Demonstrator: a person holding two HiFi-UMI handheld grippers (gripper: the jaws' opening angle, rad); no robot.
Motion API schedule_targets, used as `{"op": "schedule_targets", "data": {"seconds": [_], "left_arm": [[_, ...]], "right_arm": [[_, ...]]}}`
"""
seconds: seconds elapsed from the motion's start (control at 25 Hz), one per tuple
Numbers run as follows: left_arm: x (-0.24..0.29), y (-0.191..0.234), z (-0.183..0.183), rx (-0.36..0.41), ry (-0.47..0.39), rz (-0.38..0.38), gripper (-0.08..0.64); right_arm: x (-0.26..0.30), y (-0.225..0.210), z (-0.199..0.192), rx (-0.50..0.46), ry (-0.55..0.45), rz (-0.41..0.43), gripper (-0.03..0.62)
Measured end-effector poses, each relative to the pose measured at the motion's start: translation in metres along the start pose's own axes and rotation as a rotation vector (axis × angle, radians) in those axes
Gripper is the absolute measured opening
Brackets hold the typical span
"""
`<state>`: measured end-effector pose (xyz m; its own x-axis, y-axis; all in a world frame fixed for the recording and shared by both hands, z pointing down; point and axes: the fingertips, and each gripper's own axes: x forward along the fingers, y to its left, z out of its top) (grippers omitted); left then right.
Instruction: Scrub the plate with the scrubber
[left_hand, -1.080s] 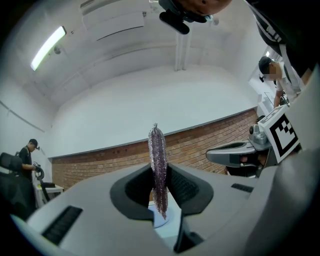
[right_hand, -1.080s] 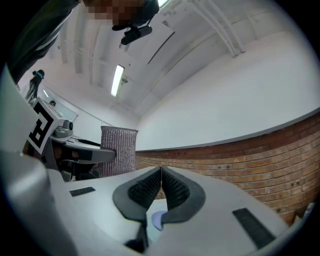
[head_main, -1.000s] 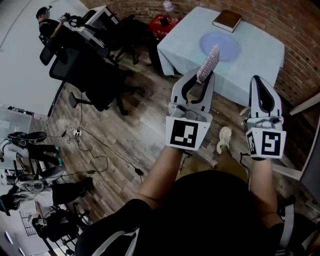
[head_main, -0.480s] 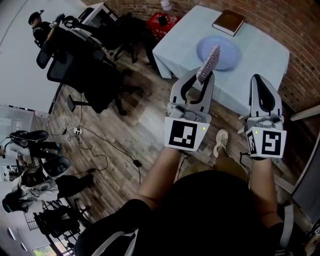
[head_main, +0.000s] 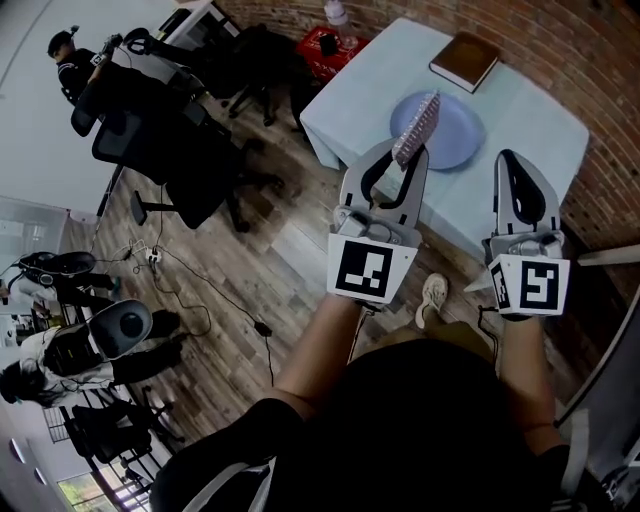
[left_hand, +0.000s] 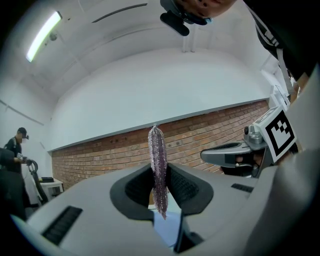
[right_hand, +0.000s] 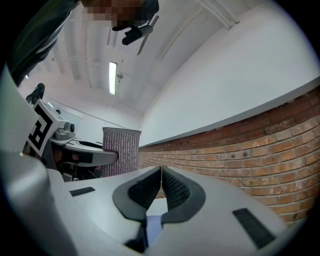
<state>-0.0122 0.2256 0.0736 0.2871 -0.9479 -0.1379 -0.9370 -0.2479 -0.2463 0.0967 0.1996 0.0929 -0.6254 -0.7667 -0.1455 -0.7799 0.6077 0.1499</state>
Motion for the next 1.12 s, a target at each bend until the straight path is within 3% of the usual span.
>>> {"op": "schedule_targets", "data": {"seconds": [0.68, 1.12], "left_arm": [[0.115, 0.007, -0.017, 0.030, 0.031, -0.001, 0.081], [0.138, 0.016, -0.027, 0.007, 0.038, -0.023, 0.081]], "right_arm": [[0.081, -0.087, -0.022, 0.027, -0.007, 0.036, 0.035], [0.107, -0.099, -0.034, 0.042, -0.001, 0.026, 0.035]]}}
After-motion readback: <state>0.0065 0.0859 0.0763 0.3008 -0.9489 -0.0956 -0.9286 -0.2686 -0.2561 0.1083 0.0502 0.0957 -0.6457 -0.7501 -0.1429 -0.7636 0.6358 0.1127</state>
